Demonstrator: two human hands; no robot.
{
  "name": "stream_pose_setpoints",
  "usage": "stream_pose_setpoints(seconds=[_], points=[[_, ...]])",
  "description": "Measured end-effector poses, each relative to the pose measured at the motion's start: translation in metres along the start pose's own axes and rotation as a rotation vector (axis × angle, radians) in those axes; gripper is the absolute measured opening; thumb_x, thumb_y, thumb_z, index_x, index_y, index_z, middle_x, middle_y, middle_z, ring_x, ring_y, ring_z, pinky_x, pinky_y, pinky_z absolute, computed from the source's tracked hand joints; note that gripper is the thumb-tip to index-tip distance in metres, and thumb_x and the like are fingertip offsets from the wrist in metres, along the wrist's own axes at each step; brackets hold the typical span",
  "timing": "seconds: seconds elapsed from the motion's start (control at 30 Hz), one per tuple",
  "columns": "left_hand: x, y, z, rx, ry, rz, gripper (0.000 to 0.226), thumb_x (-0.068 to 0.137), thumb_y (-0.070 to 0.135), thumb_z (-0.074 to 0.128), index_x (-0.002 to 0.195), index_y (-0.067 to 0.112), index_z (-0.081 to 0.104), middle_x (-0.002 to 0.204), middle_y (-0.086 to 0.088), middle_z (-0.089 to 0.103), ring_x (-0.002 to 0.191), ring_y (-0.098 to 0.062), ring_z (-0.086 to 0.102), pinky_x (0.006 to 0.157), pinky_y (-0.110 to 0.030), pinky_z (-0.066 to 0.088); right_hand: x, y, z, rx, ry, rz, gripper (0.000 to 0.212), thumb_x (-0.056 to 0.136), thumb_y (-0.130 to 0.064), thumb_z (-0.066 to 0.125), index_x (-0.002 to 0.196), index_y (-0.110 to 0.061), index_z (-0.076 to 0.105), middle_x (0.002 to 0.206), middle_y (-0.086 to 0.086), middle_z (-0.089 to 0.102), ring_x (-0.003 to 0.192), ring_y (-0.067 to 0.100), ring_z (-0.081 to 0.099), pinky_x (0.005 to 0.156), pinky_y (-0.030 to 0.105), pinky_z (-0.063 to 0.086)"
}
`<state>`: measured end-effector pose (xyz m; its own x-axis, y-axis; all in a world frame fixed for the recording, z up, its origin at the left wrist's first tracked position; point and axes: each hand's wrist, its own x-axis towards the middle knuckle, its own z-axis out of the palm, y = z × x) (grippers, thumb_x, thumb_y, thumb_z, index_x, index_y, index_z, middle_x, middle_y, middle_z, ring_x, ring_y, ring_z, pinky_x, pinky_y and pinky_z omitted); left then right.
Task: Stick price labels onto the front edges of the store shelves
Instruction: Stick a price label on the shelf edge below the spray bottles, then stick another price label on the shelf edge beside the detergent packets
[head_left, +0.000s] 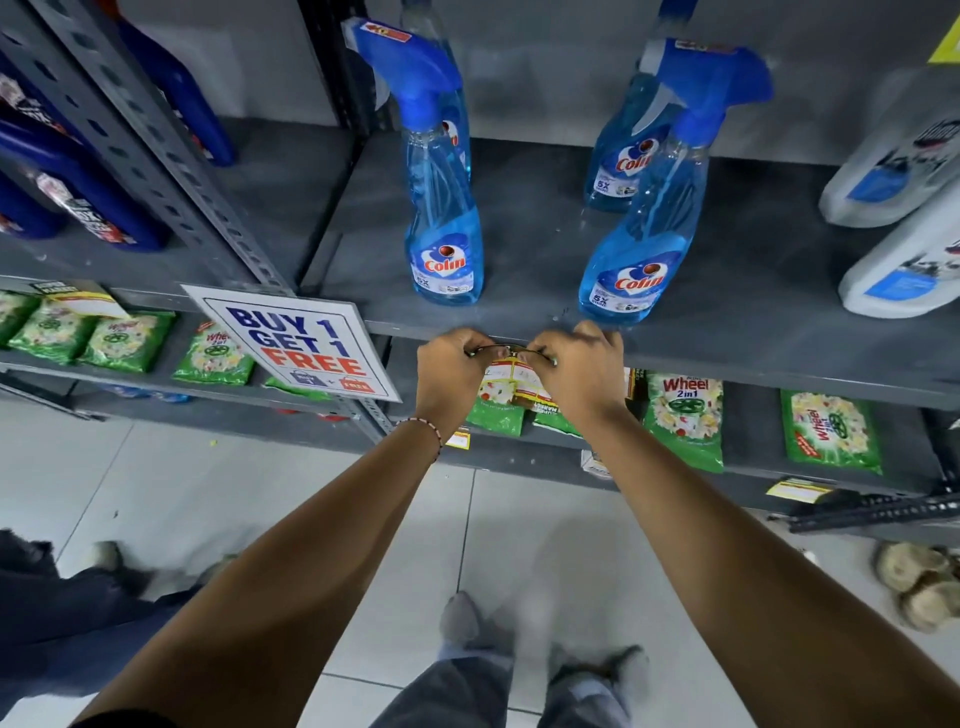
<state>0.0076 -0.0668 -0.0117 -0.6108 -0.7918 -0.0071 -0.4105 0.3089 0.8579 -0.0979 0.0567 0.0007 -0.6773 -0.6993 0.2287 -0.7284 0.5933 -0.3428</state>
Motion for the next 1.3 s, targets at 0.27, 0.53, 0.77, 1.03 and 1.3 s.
stream_pose_setpoints(seconds=[0.27, 0.53, 0.77, 1.03, 1.3], points=[[0.003, -0.003, 0.0, 0.056, 0.018, 0.044, 0.013, 0.081, 0.023, 0.078, 0.079, 0.012, 0.073, 0.075, 0.002, 0.075, 0.069, -0.013, 0.068, 0.064, -0.019, 0.05, 0.0, -0.002, 0.006, -0.011, 0.033, 0.043, 0.009, 0.081, -0.03, 0.073, 0.078, -0.02, 0.073, 0.068, 0.0, 0.071, 0.079, 0.025, 0.061, 0.078, 0.04, 0.041], [0.006, -0.002, -0.004, 0.147, 0.112, -0.005, 0.025, 0.078, 0.021, 0.075, 0.073, 0.018, 0.051, 0.075, -0.002, 0.062, 0.066, -0.021, 0.058, 0.055, -0.032, 0.047, 0.007, 0.0, -0.007, 0.067, 0.048, 0.034, 0.037, 0.072, -0.032, 0.085, 0.071, -0.01, 0.054, 0.069, 0.007, 0.062, 0.073, 0.029, 0.054, 0.063, 0.039, 0.045], [-0.007, 0.012, 0.001, 0.233, 0.143, 0.217, 0.021, 0.083, -0.005, 0.062, 0.08, 0.014, 0.055, 0.094, -0.004, 0.057, 0.067, -0.009, 0.046, 0.061, -0.026, 0.043, -0.007, 0.007, -0.019, 0.129, 0.048, -0.067, 0.02, 0.081, -0.004, 0.073, 0.079, -0.007, 0.054, 0.079, 0.012, 0.06, 0.074, 0.03, 0.054, 0.065, 0.043, 0.047], [-0.063, 0.08, 0.11, 0.077, -0.067, 0.509, 0.016, 0.077, -0.006, 0.063, 0.076, 0.01, 0.066, 0.082, -0.004, 0.061, 0.07, -0.007, 0.052, 0.066, -0.016, 0.042, -0.061, 0.101, -0.062, 0.363, 0.244, 0.117, 0.004, 0.089, -0.002, 0.063, 0.089, -0.004, 0.067, 0.087, 0.015, 0.065, 0.081, 0.032, 0.06, 0.07, 0.041, 0.048], [-0.121, 0.155, 0.283, -0.045, -0.362, 0.31, 0.013, 0.083, -0.001, 0.067, 0.089, 0.008, 0.075, 0.088, -0.009, 0.077, 0.074, -0.015, 0.068, 0.075, -0.023, 0.054, -0.108, 0.281, -0.15, 0.294, 0.305, 0.307, 0.021, 0.09, 0.003, 0.057, 0.104, -0.004, 0.072, 0.104, 0.017, 0.071, 0.094, 0.035, 0.066, 0.081, 0.031, 0.048]])
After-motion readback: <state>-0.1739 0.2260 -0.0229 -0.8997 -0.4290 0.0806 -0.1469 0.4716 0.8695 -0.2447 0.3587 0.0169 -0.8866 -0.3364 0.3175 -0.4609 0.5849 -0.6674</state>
